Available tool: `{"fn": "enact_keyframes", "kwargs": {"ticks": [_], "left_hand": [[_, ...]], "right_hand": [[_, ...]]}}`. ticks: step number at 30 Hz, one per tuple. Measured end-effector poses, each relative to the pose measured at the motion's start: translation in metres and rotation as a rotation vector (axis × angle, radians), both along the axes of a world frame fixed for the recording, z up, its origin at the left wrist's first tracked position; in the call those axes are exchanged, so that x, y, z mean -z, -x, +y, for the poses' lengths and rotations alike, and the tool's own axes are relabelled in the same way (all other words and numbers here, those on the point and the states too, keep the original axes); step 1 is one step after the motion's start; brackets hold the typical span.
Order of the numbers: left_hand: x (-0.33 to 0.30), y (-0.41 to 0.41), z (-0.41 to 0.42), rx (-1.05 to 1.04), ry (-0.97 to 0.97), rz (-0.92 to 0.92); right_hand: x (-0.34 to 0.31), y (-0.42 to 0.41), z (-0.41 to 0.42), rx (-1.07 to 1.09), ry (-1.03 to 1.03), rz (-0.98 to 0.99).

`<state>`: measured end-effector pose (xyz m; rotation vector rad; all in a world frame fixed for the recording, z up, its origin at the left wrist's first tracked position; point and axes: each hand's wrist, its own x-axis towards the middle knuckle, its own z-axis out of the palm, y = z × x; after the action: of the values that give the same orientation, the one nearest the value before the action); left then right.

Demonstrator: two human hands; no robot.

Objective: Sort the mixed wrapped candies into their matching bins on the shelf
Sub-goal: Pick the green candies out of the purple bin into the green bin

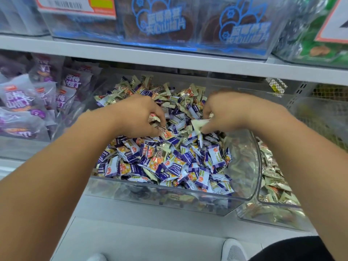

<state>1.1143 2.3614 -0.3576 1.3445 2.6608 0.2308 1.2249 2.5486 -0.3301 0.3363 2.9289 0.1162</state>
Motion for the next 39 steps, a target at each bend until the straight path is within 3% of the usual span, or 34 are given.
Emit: {"fn": "enact_keyframes", "kwargs": {"ticks": [6,11,15,20,22,25,28,33,37,39], "left_hand": [[0.008,0.000,0.009,-0.013,0.036,-0.015],[0.001,0.000,0.002,-0.109,-0.230,-0.064],[0.001,0.004,-0.009,-0.235,-0.443,-0.193],[0.006,0.002,-0.017,-0.194,-0.575,-0.492],[0.005,0.001,-0.020,-0.178,-0.571,-0.520],[0.002,0.002,-0.023,-0.128,-0.496,-0.284],[0.002,0.004,-0.029,-0.114,-0.302,-0.078],[-0.006,0.005,-0.030,-0.174,-0.142,0.004],[-0.010,0.006,-0.026,-0.269,-0.082,0.052],[-0.010,0.006,-0.026,-0.284,-0.077,0.017]], "right_hand": [[0.000,0.016,-0.010,0.083,0.268,0.229],[0.010,0.044,-0.010,0.206,0.275,0.309],[0.028,0.060,-0.020,0.216,0.170,0.205],[0.027,0.060,-0.022,0.154,0.191,0.127],[0.021,0.052,-0.022,0.108,0.230,0.067],[0.018,0.040,-0.023,0.069,0.268,0.014],[0.017,0.034,-0.026,0.048,0.273,0.012],[0.002,0.026,-0.028,0.010,0.370,0.170],[0.010,0.031,-0.052,-0.116,0.608,0.183],[0.023,0.039,-0.063,-0.173,0.577,0.174]]}}
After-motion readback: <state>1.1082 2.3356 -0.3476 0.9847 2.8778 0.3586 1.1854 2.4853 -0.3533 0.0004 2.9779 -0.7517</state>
